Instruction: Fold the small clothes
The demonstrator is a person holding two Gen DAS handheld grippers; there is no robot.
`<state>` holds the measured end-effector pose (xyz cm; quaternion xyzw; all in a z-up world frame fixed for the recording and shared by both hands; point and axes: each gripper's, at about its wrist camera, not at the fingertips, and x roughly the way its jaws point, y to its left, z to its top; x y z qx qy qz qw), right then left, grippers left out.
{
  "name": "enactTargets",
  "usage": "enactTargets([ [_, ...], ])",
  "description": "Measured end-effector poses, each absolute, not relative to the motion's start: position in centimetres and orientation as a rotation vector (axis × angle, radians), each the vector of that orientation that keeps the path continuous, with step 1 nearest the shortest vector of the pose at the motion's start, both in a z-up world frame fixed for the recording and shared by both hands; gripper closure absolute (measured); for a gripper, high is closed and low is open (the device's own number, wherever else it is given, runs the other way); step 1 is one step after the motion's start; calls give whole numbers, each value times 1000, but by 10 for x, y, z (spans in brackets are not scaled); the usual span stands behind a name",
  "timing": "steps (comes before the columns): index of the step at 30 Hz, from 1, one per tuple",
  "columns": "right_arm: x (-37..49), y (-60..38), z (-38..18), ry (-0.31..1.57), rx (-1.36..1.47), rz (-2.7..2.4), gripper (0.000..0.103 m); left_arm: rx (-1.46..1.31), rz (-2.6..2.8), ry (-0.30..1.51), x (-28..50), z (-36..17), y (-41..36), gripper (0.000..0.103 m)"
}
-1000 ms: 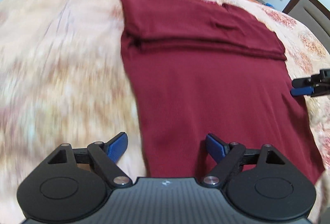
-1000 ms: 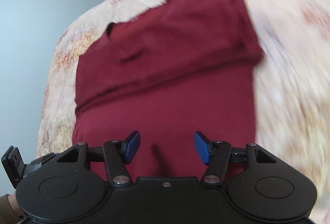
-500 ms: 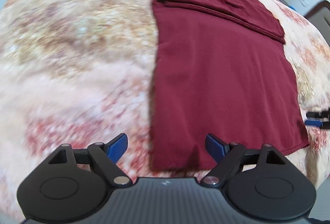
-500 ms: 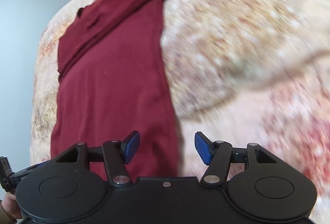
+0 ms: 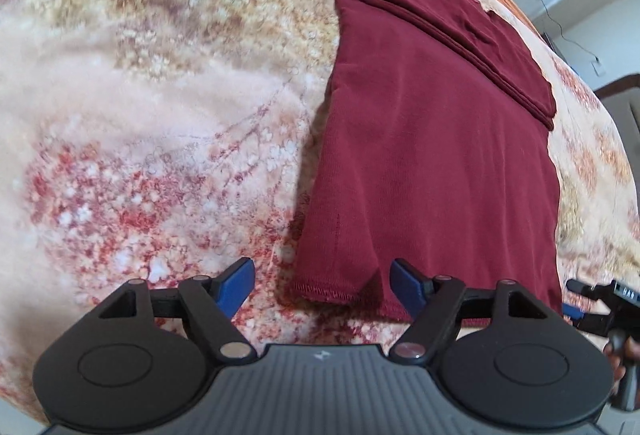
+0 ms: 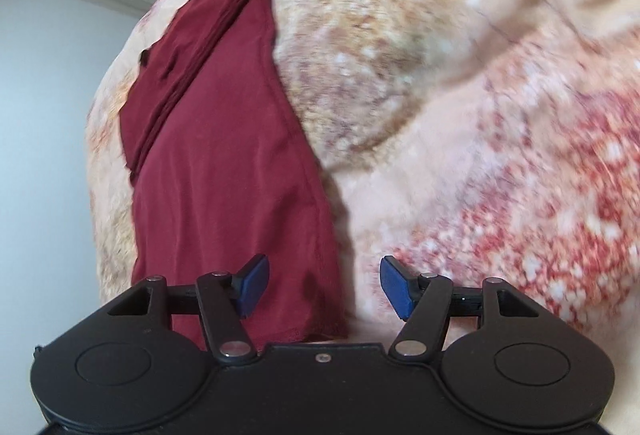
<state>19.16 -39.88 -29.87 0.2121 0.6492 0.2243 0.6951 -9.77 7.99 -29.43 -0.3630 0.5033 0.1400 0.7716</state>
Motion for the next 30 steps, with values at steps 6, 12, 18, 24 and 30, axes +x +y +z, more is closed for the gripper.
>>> enactTargets([
  [6, 181, -390, -309, 1465, 512, 494, 46, -709, 251, 1103, -83, -297, 81, 47],
  [12, 168, -377, -301, 1466, 436, 492, 76, -632, 202, 1166, -68, -298, 78, 58],
  [18, 160, -374, -296, 1456, 415, 445, 87, -670, 204, 1186, -61, -301, 85, 68],
  [24, 159, -371, -293, 1455, 390, 427, 89, -680, 186, 1187, -62, -304, 91, 71],
  [30, 160, -371, -296, 1476, 396, 406, 82, -710, 193, 1192, -64, -307, 98, 68],
])
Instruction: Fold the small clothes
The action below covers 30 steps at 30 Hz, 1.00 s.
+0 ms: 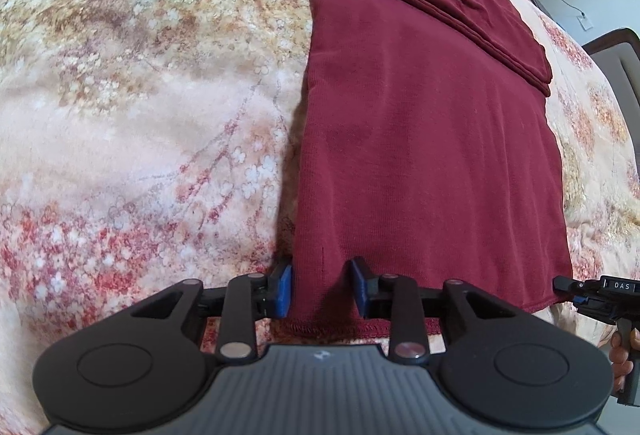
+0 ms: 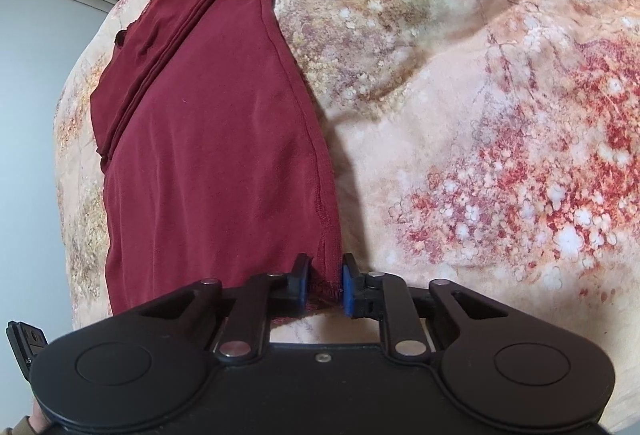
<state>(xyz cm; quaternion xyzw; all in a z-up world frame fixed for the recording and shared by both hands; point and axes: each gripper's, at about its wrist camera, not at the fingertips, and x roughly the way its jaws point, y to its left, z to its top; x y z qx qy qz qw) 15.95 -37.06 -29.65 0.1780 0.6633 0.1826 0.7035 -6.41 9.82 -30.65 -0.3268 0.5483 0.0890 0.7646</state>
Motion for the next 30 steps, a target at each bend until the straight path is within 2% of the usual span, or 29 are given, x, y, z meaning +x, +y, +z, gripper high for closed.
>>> enactTargets([
  [3, 161, -367, -299, 1482, 377, 410, 81, -689, 187, 1196, -63, -307, 95, 68],
  [4, 162, -365, -298, 1484, 358, 417, 86, -674, 180, 1201, -62, -306, 93, 69],
  [7, 163, -361, -294, 1489, 323, 438, 91, -648, 149, 1204, -60, -301, 88, 91],
  [9, 165, -363, -289, 1489, 314, 451, 93, -643, 139, 1192, -61, -295, 87, 96],
  [20, 167, -400, -235, 1492, 433, 591, 96, -757, 101, 1104, -93, -250, 104, 99],
  [23, 161, -408, -234, 1522, 447, 581, 96, -746, 107, 1163, -97, -264, 99, 99],
  [26, 154, -413, -262, 1581, 418, 529, 96, -687, 152, 1238, -97, -291, 88, 99],
  [29, 147, -410, -284, 1553, 414, 531, 93, -647, 186, 1226, -88, -291, 81, 97],
  [30, 147, -407, -285, 1550, 396, 520, 84, -632, 184, 1217, -85, -287, 79, 94],
])
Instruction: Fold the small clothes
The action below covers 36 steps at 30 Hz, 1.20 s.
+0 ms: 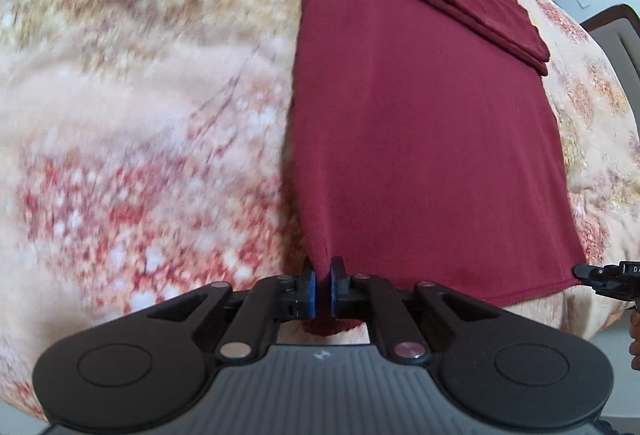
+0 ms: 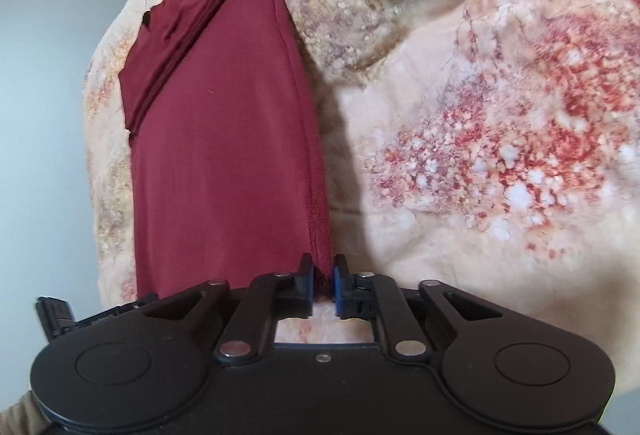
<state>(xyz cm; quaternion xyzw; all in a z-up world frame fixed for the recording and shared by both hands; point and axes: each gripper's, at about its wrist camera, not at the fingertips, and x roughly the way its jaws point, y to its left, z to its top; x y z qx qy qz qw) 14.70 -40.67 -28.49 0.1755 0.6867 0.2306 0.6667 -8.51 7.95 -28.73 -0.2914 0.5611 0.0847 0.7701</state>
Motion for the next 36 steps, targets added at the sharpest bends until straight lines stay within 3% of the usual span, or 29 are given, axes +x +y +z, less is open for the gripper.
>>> enactTargets([
  [2, 148, -403, -279, 1523, 365, 530, 74, -618, 180, 1214, -83, -283, 81, 55],
  [4, 151, -406, -272, 1503, 368, 553, 52, -623, 185, 1215, -83, -282, 84, 47],
  [14, 164, -430, -281, 1510, 400, 525, 49, -698, 196, 1241, -93, -293, 103, 47],
  [20, 163, -413, -292, 1549, 388, 529, 53, -618, 177, 1241, -77, -289, 99, 47],
  [23, 167, -398, -273, 1492, 193, 581, 52, -430, 126, 1221, -69, -272, 86, 44],
  [25, 163, -379, -252, 1405, -30, 680, 44, -249, 46, 1201, -66, -261, 68, 40],
  [30, 118, -328, -221, 1126, -579, 1005, 37, 291, -198, 1116, -80, -253, -4, 33],
  [36, 75, -298, -225, 940, -821, 1162, 38, 516, -327, 1088, -99, -277, -53, 35],
])
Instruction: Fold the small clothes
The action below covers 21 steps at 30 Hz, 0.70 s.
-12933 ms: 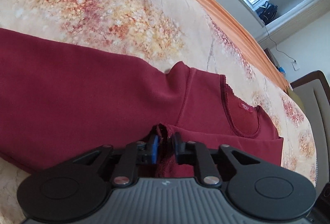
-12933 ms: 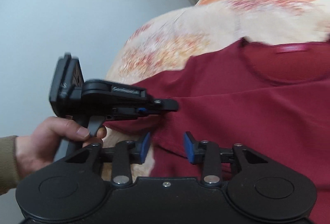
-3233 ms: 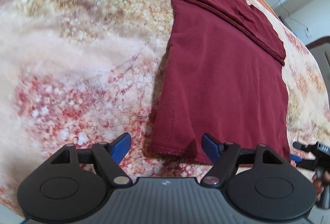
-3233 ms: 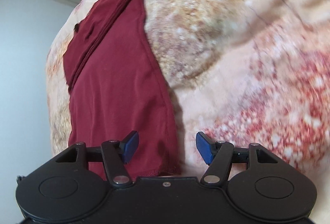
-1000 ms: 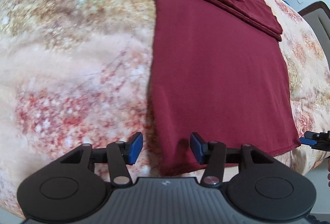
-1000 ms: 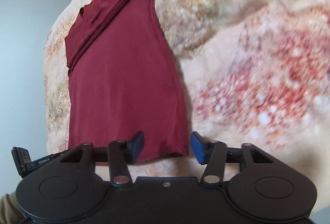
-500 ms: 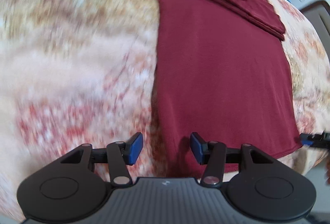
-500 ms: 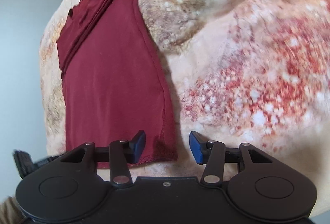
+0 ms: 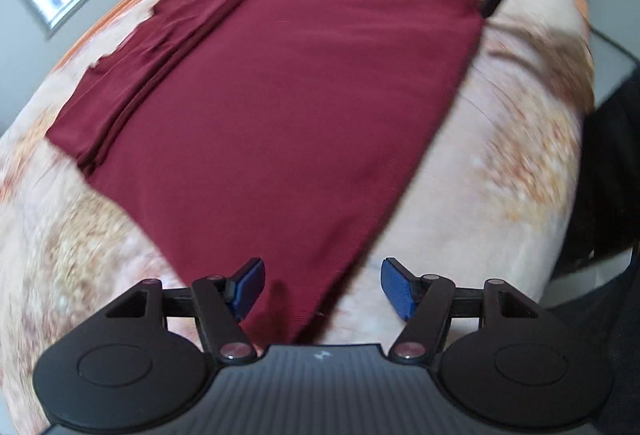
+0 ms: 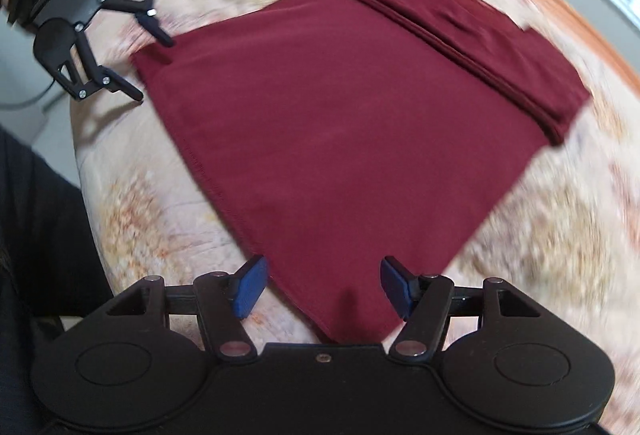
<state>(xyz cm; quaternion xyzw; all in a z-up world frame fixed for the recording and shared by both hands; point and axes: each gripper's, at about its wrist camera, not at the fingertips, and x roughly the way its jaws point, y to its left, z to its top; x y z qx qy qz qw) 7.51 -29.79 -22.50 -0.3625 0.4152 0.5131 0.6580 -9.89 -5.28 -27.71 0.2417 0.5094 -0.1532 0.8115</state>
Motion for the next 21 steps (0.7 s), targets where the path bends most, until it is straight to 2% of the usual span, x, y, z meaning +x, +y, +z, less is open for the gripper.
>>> enactTargets([
  [9, 26, -282, -248, 774, -1089, 1251, 40, 842, -434, 929, -113, -300, -72, 30],
  [10, 24, -280, -249, 779, -1089, 1250, 40, 873, -439, 905, -114, -301, -72, 33],
  [12, 22, -277, -249, 777, -1091, 1242, 40, 919, -442, 873, -109, -302, -70, 50],
  [14, 22, -275, -247, 770, -1087, 1233, 39, 919, -466, 882, -102, -300, -66, 81],
  [16, 22, -274, -246, 769, -1083, 1225, 38, 893, -520, 909, -95, -295, -62, 94],
  [19, 23, -273, -247, 766, -1076, 1227, 38, 716, -573, 973, -80, -275, -51, 94],
  [21, 24, -272, -245, 760, -1060, 1229, 37, 494, -591, 1062, -60, -261, -36, 94],
])
